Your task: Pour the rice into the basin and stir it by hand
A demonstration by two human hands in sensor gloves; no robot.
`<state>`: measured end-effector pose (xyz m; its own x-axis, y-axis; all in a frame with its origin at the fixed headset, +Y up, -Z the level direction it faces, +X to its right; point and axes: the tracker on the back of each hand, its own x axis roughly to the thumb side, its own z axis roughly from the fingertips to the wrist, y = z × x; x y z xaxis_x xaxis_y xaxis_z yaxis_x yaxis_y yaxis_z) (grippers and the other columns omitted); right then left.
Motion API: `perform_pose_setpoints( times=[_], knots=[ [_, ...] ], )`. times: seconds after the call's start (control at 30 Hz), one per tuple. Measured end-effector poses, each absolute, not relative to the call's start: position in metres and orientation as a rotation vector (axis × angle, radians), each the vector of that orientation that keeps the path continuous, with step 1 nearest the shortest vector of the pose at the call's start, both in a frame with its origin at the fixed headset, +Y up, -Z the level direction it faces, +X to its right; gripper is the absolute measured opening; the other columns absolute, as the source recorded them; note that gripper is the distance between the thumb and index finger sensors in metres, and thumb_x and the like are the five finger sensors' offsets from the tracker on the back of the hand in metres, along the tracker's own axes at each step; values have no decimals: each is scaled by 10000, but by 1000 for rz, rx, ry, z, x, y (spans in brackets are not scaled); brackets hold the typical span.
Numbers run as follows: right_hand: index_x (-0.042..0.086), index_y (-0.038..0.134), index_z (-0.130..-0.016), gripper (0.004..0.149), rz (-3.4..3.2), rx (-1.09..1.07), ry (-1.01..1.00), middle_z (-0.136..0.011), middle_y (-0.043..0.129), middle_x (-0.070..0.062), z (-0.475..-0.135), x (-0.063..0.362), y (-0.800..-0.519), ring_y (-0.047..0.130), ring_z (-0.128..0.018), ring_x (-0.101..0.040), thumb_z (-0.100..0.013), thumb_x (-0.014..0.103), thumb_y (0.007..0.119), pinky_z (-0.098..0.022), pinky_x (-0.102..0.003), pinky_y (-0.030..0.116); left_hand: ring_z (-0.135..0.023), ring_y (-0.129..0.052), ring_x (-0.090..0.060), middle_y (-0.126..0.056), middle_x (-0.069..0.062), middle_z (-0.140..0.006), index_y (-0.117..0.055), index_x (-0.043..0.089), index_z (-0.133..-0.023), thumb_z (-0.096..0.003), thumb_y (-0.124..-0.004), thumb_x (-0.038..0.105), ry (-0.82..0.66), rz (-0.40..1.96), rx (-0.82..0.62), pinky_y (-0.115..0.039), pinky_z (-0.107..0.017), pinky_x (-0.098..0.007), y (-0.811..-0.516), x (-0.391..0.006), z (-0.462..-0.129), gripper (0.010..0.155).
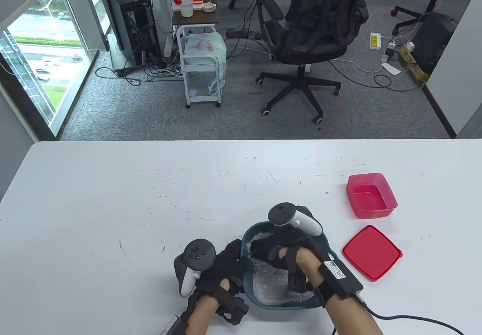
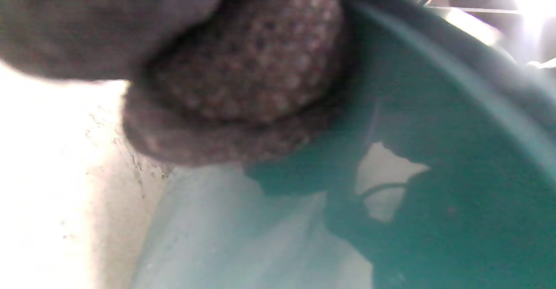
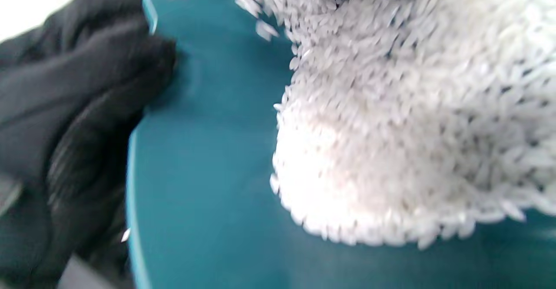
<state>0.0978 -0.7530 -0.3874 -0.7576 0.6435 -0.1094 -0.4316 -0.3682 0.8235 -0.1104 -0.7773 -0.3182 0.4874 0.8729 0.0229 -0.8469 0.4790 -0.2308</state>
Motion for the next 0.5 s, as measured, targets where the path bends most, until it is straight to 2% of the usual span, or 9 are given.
perform_pose_setpoints(
  times=[0.2, 0.3, 0.4, 0.47, 0.5],
  knots=[
    [27, 589, -929, 669, 2213, 186, 1109, -948, 571, -298, -386, 119, -747, 656, -819, -540, -376, 386, 702, -506, -703, 628, -59, -1114, -150, -827, -333, -879, -661, -43, -991, -453, -839, 266, -129, 1066, -204, -989, -3, -281, -777, -110, -318, 645],
    [28, 602, -929, 669, 2100, 283, 1055, -955, 539, -312, -382, 123, -740, 649, -819, -548, -378, 393, 701, -511, -700, 619, -70, -1116, -160, -828, -330, -882, -662, -38, -993, -451, -844, 278, -123, 1069, -201, -987, -14, -291, -778, -110, -317, 653],
    [22, 648, -916, 655, 2152, 424, 879, -958, 561, -312, -369, 125, -722, 665, -814, -551, -376, 387, 711, -519, -693, 617, -146, -1120, -200, -819, -333, -892, -654, -38, -997, -452, -845, 290, -152, 1062, -206, -987, -71, -327, -778, -110, -319, 664],
    [17, 680, -906, 644, 2271, 573, 711, -961, 573, -307, -358, 125, -707, 660, -820, -554, -375, 379, 719, -521, -703, 608, -200, -1125, -236, -826, -330, -893, -663, -31, -998, -451, -846, 308, -158, 1050, -201, -988, -112, -357, -777, -111, -319, 669],
    [18, 697, -899, 635, 2366, 669, 559, -961, 586, -301, -348, 126, -696, 654, -827, -552, -373, 373, 724, -525, -708, 598, -230, -1128, -261, -833, -328, -892, -673, -27, -996, -452, -843, 321, -159, 1035, -188, -989, -131, -375, -776, -112, -319, 667]
  ],
)
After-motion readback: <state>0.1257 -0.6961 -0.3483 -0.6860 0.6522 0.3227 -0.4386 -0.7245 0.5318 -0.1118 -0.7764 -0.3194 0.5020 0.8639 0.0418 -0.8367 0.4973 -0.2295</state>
